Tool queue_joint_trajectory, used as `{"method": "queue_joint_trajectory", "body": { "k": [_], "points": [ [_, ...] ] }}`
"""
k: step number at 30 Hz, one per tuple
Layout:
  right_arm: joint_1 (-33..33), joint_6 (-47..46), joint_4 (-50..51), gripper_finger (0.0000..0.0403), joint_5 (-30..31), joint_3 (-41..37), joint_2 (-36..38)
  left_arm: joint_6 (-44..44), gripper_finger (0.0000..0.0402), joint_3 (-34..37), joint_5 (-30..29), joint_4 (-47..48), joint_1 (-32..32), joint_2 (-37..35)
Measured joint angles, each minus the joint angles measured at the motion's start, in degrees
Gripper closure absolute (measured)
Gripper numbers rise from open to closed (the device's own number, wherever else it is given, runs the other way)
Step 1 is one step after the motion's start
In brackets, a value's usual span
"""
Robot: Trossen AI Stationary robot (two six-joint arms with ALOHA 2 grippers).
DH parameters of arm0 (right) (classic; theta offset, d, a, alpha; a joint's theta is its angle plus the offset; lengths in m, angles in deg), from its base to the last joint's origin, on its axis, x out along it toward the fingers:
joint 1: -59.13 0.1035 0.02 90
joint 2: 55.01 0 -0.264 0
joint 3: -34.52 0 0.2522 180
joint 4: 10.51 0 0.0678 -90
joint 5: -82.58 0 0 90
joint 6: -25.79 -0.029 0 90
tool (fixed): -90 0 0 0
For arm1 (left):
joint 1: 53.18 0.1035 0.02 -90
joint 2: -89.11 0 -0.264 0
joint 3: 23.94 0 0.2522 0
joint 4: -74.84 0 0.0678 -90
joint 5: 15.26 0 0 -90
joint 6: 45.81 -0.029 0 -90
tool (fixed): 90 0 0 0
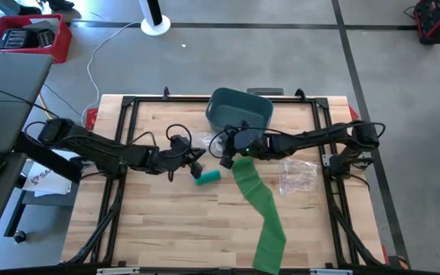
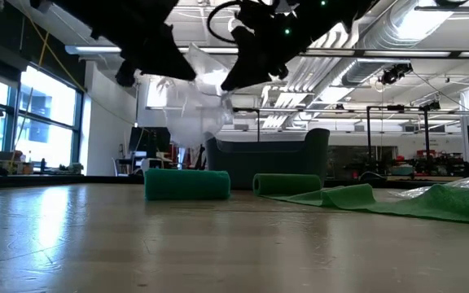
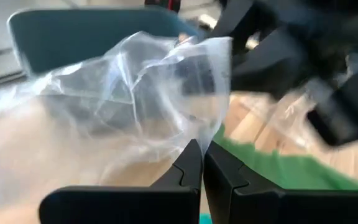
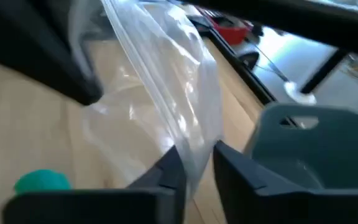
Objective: Roll bandage
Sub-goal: Open the left transparent zip bag, then put the light green bandage into the left transparent zip bag
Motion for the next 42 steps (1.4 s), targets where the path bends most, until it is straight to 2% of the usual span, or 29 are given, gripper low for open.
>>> {"method": "queue_joint_trajectory", "body": {
  "k": [4,7,8,11,15,21,26,31,38,42],
  "points": [
    [0.0,4.4,-0.43,0.0265,-7.44,0.0,2.14,5.71,0.0401,0.0,1.07,13.79,0.13,-5.33],
    [-0.02,8.0,-0.57,0.0225,-18.76,0.0,2.93,9.52,0.0402,-0.04,4.04,24.21,0.9,-9.64],
    [-0.02,9.29,-0.9,0.0216,-23.3,0.0,2.95,10.76,0.0401,-0.3,5.08,27.77,1.36,-10.99],
    [0.07,12.67,-0.66,0.0206,-31.74,0.0,2.44,13.42,0.0401,-1.58,6.71,36.53,2.65,-13.95],
    [0.0,16.74,-0.07,0.0205,-38.18,0.0,-0.54,15.53,0.0401,-3.16,11.29,42.54,5.03,-15.32],
    [-0.9,19.49,-0.07,0.0205,-38.8,-0.02,-7.85,15.22,0.0401,-3.26,21.65,42.55,8.53,-12.49],
    [-2.39,21.0,3.27,0.0205,-38.84,1.82,-13.57,13.88,0.0401,-3.26,26.1,41.49,10.32,-7.96],
    [-3.03,21.79,8.37,0.0205,-42.22,5.88,-19.48,11.47,0.0401,-3.24,30.94,38.65,11.99,-4.09],
    [-3.39,24.21,12.15,0.0213,-44.25,9.68,-22.79,9.58,0.0401,-3.24,32.57,35.82,13.03,-2.1],
    [-3.72,22.5,11.79,0.0267,-43.32,9.44,-22.53,9.3,0.0401,-3.24,32.57,34.72,13.03,-2.1]
  ]
}}
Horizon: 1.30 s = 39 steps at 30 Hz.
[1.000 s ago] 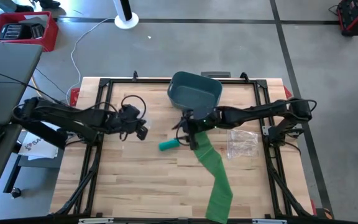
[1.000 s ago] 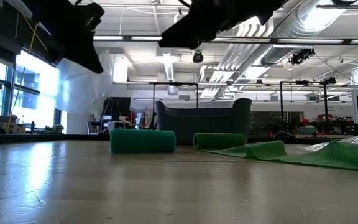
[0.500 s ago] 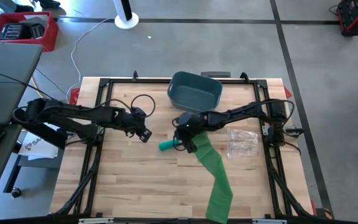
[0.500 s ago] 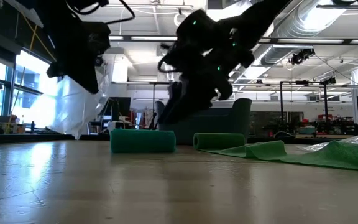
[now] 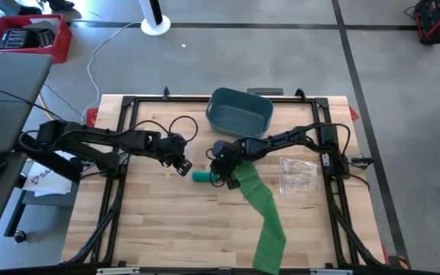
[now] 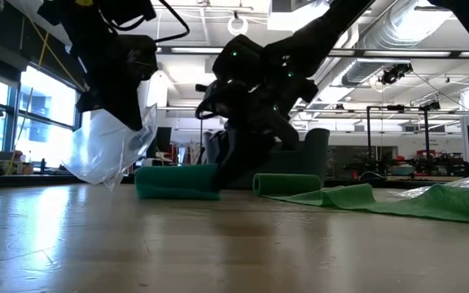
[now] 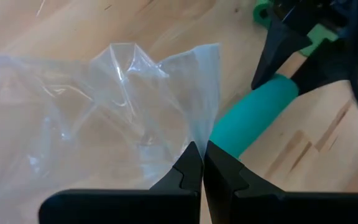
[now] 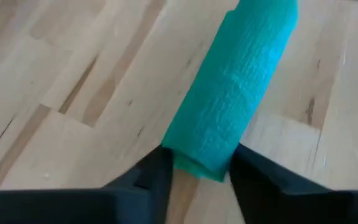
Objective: Roll bandage
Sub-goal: Put the light green bandage into the left transparent zip bag
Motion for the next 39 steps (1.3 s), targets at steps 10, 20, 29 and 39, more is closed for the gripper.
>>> {"method": "queue_joint_trajectory", "body": {
  "k": [10,20,29,39],
  "points": [
    [0.03,-3.34,9.23,0.0388,3.33,-0.09,6.14,-0.35,0.0401,0.53,-0.83,-3.62,-0.22,0.02],
    [0.49,-8.61,19.91,0.04,4.3,-0.4,16.99,-5.12,0.0401,1.46,-7.84,-16.82,-0.89,0.06],
    [1.44,-13.82,8.36,0.0401,5.66,-9.58,26.39,-7.36,0.0401,1.46,-10.13,-21.39,-2.72,0.04],
    [2.28,-13.21,-9.59,0.0402,-9.83,-15.22,32.87,-11.93,0.0401,1.46,-10.33,-27.41,-4.17,0.07]
  ]
}}
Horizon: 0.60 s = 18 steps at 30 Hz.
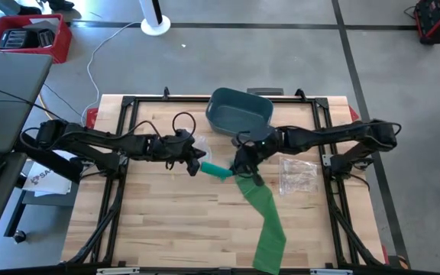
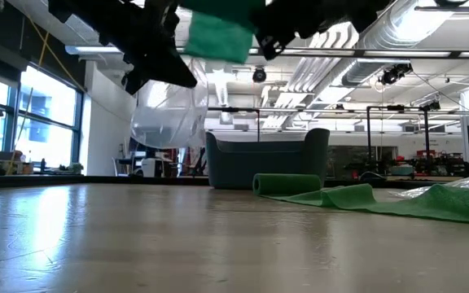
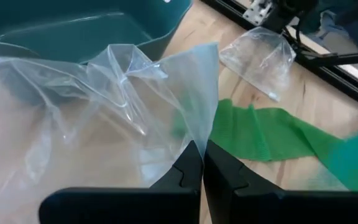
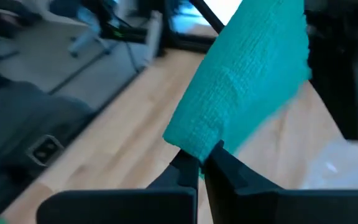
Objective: Roll bandage
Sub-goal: Put the light green bandage into the left transparent zip bag
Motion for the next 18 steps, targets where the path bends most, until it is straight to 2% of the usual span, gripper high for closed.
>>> {"method": "queue_joint_trajectory", "body": {
  "k": [2,4,10,18],
  "points": [
    [0.0,0.01,-1.22,0.0402,-1.94,-0.1,-0.02,-0.3,0.0401,0.0,0.08,0.12,-0.05,0.0],
    [0.02,0.02,-1.91,0.0402,-1.24,-0.1,-0.02,-0.34,0.0401,0.0,0.37,0.08,-0.08,0.0],
    [-0.55,0.46,-0.65,0.0402,6.87,-0.17,-0.04,-0.32,0.0401,0.0,2.36,0.13,-0.85,0.0],
    [-0.82,1.55,6.74,0.0403,17.01,-0.17,-0.07,-0.04,0.0401,0.0,3.67,0.11,-2.27,0.0]
  ]
}}
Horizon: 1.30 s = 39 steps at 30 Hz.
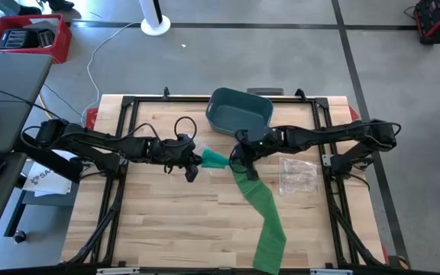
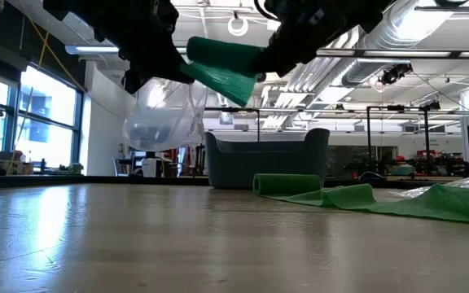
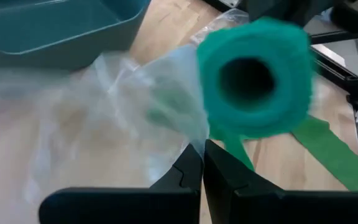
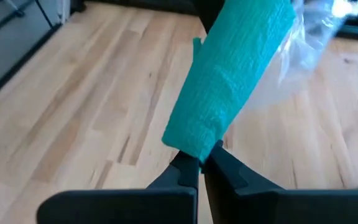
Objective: Roll bandage
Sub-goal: Put the light green bandage into the left transparent zip bag
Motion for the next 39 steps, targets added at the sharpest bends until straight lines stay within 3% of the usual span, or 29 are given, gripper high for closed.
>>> {"method": "queue_joint_trajectory", "body": {
  "k": [21,25,31,35,39],
  "points": [
    [0.19,1.03,9.01,0.0403,3.77,0.09,-1.45,1.25,0.0401,0.0,1.75,-4.81,-0.09,0.0],
    [1.05,2.89,8.59,0.0403,1.88,0.09,-4.27,2.55,0.0401,0.0,1.93,-5.02,0.16,0.0],
    [1.67,2.95,1.58,0.0403,1.29,0.09,-6.12,4.01,0.0401,-0.04,5.76,-5.07,1.69,1.28],
    [0.63,0.27,2.07,0.0403,0.9,1.95,-6.14,4.74,0.0401,-0.11,8.72,-6.13,2.61,4.09],
    [-1.16,-2.45,2.58,0.0402,-3.39,3.76,-6.79,4.71,0.0401,-0.11,10.38,-9.42,3.48,6.83]
  ]
}}
